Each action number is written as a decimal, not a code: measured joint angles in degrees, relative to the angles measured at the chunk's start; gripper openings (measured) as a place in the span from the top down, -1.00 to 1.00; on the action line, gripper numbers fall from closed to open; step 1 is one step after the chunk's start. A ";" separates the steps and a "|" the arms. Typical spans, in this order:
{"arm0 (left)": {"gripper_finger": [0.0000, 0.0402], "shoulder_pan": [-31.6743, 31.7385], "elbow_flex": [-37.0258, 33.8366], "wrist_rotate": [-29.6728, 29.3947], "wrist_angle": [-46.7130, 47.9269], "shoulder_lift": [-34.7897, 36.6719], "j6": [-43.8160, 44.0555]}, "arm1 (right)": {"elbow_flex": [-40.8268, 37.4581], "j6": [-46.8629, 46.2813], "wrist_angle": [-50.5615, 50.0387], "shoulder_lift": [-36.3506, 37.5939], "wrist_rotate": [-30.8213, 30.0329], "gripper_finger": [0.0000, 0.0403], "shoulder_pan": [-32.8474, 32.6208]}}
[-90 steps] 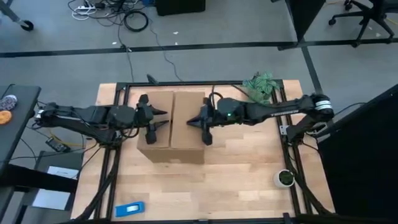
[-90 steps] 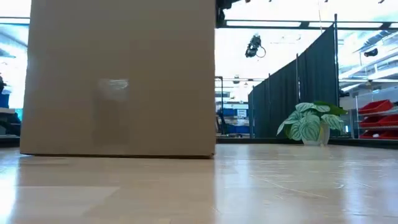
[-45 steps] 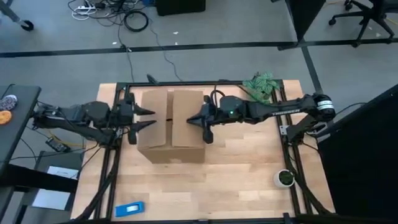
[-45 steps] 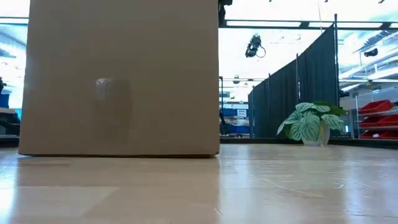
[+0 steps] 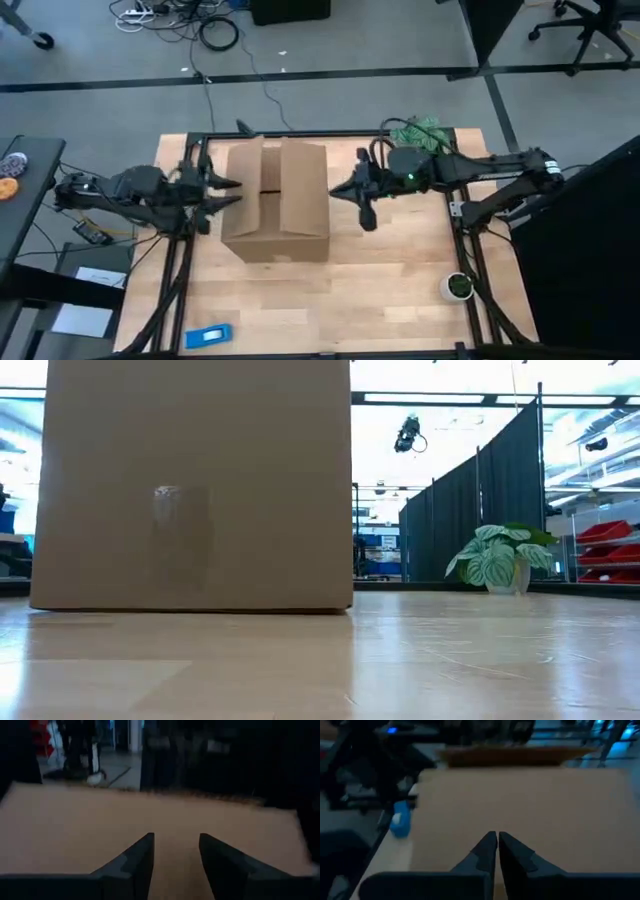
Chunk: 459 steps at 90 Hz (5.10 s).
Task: Wrap mug
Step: Close the cardboard box, then return to Home Position
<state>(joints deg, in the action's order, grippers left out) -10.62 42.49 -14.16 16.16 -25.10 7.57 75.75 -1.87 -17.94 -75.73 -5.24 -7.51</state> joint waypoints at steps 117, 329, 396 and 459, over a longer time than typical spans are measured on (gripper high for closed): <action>0.29 -30.65 -5.06 13.31 2.98 -16.43 49.24 | -3.23 -25.20 12.92 -30.05 -11.10 1.00 -27.36; 0.29 -1.62 0.63 -9.09 23.21 -20.92 22.54 | -3.23 -9.07 2.85 -31.74 -11.08 1.00 -3.36; 0.29 -18.06 -27.36 -5.18 -36.99 -16.72 11.56 | -25.73 -14.04 9.30 -5.69 -13.38 1.00 -19.44; 0.96 4.99 -38.68 13.91 -45.08 -5.52 12.18 | -69.95 -3.27 44.91 47.23 -24.65 1.00 -19.40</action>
<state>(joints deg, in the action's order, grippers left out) -5.63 3.81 -0.25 -28.92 -30.62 19.75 5.79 -5.14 26.96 -28.50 -29.89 -26.91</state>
